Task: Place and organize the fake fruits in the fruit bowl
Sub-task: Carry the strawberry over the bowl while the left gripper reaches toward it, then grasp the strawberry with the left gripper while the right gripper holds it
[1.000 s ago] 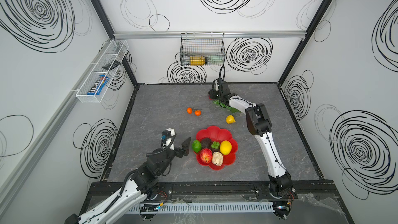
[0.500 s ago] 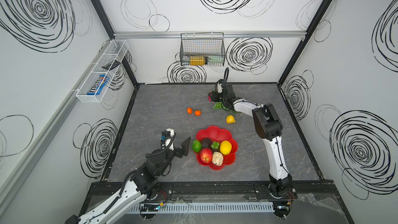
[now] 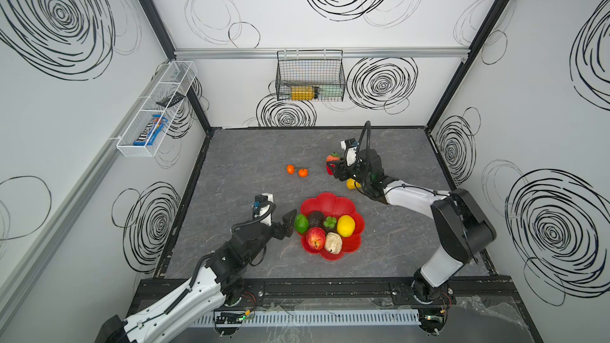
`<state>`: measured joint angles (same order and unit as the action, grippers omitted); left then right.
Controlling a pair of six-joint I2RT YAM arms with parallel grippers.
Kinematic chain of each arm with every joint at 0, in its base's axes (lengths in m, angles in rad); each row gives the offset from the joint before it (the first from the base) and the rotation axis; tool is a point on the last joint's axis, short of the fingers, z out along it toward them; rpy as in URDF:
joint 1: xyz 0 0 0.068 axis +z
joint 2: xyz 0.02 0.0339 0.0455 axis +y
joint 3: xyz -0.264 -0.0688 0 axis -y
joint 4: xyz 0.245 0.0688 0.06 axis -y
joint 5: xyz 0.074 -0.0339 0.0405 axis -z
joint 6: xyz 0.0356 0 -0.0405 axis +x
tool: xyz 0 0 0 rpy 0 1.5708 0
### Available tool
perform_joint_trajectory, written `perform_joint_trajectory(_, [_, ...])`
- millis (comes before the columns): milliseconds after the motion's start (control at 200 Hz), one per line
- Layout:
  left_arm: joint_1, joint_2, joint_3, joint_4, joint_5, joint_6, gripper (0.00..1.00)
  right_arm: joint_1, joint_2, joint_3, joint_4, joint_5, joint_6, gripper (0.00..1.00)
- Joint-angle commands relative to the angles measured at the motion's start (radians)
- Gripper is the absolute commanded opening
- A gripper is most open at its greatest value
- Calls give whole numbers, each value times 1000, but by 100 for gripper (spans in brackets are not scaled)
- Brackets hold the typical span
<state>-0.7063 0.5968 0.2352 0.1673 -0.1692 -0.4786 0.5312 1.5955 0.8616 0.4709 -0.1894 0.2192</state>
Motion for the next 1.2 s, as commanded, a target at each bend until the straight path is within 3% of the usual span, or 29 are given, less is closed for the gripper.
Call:
perform_joint_trajectory(0, [14, 109, 136, 73, 135, -102, 91, 44, -126, -110, 68, 17, -120, 59])
perform_joint_trajectory(85, [28, 205, 245, 40, 270, -78, 83, 92, -221, -213, 108, 31, -171, 58])
perform_joint_trajectory(200, [41, 285, 389, -77, 343, -31, 77, 144, -326, -310, 120, 49, -220, 57])
perform_joint_trajectory(355, [44, 364, 537, -195, 392, -5, 74, 203, -430, -416, 165, 85, -258, 57])
perform_joint_trajectory(520, [37, 472, 659, -324, 413, 15, 63, 269, -458, -482, 237, 130, -297, 57])
perform_joint_trajectory(831, [8, 618, 728, -402, 405, 0, 47, 399, -402, -492, 293, 266, -392, 56])
perform_joint_trajectory(1196, [8, 632, 713, -340, 441, -52, 31, 450, -392, -499, 298, 296, -424, 56])
